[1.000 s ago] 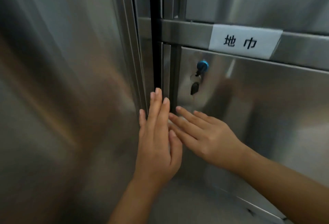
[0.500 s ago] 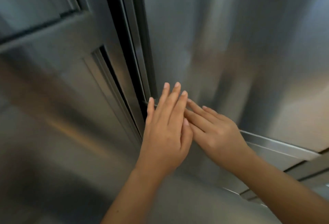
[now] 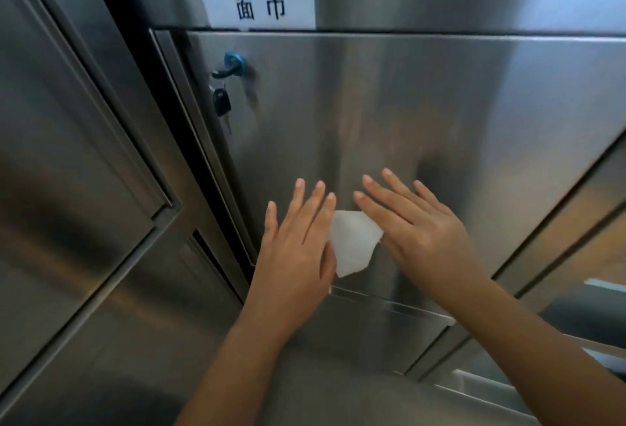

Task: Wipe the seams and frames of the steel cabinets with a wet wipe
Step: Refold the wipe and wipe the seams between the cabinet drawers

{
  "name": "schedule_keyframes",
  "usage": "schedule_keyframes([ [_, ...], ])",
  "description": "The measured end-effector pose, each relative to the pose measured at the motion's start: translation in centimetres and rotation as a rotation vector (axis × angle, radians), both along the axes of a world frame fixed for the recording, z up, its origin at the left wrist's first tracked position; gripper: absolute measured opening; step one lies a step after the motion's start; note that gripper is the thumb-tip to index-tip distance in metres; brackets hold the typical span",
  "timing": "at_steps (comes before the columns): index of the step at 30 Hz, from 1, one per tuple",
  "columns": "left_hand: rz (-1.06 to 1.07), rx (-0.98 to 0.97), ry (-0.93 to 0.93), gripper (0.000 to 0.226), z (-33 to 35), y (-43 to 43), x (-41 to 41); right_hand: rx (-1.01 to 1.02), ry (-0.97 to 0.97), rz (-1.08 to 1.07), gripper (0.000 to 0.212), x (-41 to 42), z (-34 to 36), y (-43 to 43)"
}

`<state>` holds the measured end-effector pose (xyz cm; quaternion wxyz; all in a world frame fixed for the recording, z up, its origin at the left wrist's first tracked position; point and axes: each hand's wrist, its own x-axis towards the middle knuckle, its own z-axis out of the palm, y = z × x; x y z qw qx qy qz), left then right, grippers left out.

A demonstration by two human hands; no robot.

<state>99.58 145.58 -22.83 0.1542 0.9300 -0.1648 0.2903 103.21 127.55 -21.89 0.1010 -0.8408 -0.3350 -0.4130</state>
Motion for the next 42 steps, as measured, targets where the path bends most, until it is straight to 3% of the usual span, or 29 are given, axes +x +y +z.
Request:
schedule_keyframes([
  [6, -0.117, -0.024, 0.052, 0.058, 2.9, -1.0, -0.7, 0.151, 0.250, 0.020, 0.040, -2.3, 4.2, -2.3],
  [10, -0.263, -0.155, 0.141, 0.066, 4.9, -2.1, -1.6, 0.264, 0.479, 0.080, 0.041, -4.1, 6.5, -3.9],
  [13, -0.371, -0.297, 0.176, 0.056, 6.3, -3.0, -2.1, 0.419, 0.760, 0.136, 0.042, -5.7, 8.2, -5.1],
  [16, -0.465, -0.372, 0.187, 0.047, 7.4, -4.1, -2.7, 0.522, 0.888, 0.146, 0.044, -6.9, 8.7, -6.1],
  [21, -0.436, -0.635, 0.346, 0.028, 9.2, -6.2, -3.7, 0.650, 0.924, 0.095, 0.049, -8.6, 9.1, -7.2],
  [23, -0.408, -0.764, 0.468, 0.032, 10.0, -6.8, -3.8, 0.690, 0.918, 0.064, 0.061, -9.4, 9.3, -7.5],
  [28, -0.434, -0.840, 0.544, 0.028, 12.0, -8.1, -3.9, 0.415, 0.912, -0.052, 0.108, -10.6, 8.7, -7.9],
  [31, -0.412, -0.858, 0.597, 0.027, 12.4, -8.6, -3.9, 0.375, 0.837, -0.165, 0.117, -10.4, 8.4, -7.7],
  [35, -0.365, -0.901, 0.691, 0.023, 12.7, -9.2, -3.7, 0.496, 0.757, -0.132, 0.100, -10.0, 8.1, -8.1],
  [39, -0.358, -0.932, 0.797, 0.026, 13.0, -9.9, -3.5, 0.765, 0.680, 0.059, 0.059, -10.0, 8.8, -9.3],
  [42, -0.406, -0.981, 0.860, 0.024, 13.1, -10.7, -3.3, 0.907, 0.725, 0.126, 0.033, -10.2, 10.1, -9.8],
])
